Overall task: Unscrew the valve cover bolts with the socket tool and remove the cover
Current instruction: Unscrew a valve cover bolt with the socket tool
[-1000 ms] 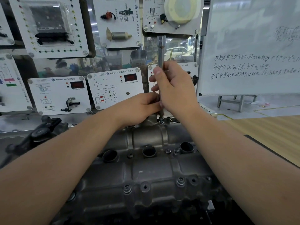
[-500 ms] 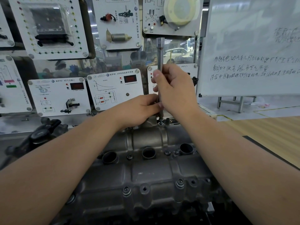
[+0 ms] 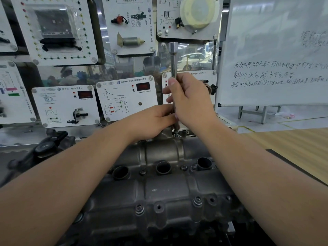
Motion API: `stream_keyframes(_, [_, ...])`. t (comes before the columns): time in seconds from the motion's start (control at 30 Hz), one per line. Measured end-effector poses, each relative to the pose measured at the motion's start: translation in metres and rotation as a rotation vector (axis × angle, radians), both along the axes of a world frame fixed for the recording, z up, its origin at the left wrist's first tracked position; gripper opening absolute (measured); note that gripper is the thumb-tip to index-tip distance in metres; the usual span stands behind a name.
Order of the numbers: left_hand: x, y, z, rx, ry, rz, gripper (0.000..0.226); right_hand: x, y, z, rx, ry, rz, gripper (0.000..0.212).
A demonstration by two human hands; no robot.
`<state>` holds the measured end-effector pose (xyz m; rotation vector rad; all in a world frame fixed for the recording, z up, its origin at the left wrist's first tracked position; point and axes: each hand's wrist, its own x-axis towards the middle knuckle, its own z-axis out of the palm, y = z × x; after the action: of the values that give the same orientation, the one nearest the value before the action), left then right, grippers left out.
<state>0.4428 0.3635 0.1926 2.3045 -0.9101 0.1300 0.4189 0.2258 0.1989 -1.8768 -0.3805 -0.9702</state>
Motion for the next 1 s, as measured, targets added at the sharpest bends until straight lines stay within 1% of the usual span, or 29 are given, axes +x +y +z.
stream_keyframes(0.1, [0.0,0.001,-0.002,-0.02,0.006,-0.008,0.03,0.0,-0.001,0.0,0.017,0.017,0.006,0.02])
stream_keyframes(0.2, [0.0,0.001,-0.004,-0.045,-0.004,-0.002,0.027,0.0,-0.001,-0.002,0.029,-0.008,0.023,0.009])
stream_keyframes(0.23, [-0.001,0.001,-0.005,-0.043,-0.016,0.005,0.024,0.0,0.0,-0.003,0.029,-0.011,0.025,0.011])
stream_keyframes(0.3, [-0.004,0.0,-0.004,-0.009,-0.066,0.024,0.019,0.0,0.001,-0.004,0.015,-0.02,0.016,0.02])
stream_keyframes(0.4, [-0.009,-0.004,0.001,0.071,-0.111,0.061,0.026,0.001,0.001,-0.003,0.038,-0.044,-0.025,0.016])
stream_keyframes(0.5, [-0.013,-0.012,0.013,0.204,-0.099,0.118,0.028,0.002,0.001,-0.002,0.053,-0.036,-0.066,0.022])
stream_keyframes(0.57, [-0.016,-0.019,0.018,0.236,-0.062,0.144,0.026,0.003,0.001,-0.002,0.043,-0.005,-0.056,0.024])
stream_keyframes(0.6, [-0.015,-0.02,0.019,0.212,-0.03,0.151,0.025,0.003,0.001,-0.002,0.038,0.006,-0.047,0.024])
stream_keyframes(0.7, [-0.015,-0.016,0.014,0.031,0.105,0.147,0.025,0.002,0.002,-0.002,0.031,0.006,-0.024,0.019])
stream_keyframes(0.8, [-0.014,-0.01,0.008,-0.116,0.223,0.11,0.019,0.0,0.003,-0.003,0.033,0.022,0.007,0.026])
stream_keyframes(0.9, [-0.009,-0.008,0.005,-0.131,0.201,0.12,0.015,0.001,0.004,-0.005,0.003,0.026,0.013,0.027])
stream_keyframes(1.0, [-0.01,-0.008,0.003,-0.119,0.177,0.115,0.015,0.003,0.003,-0.004,0.011,0.02,0.023,0.018])
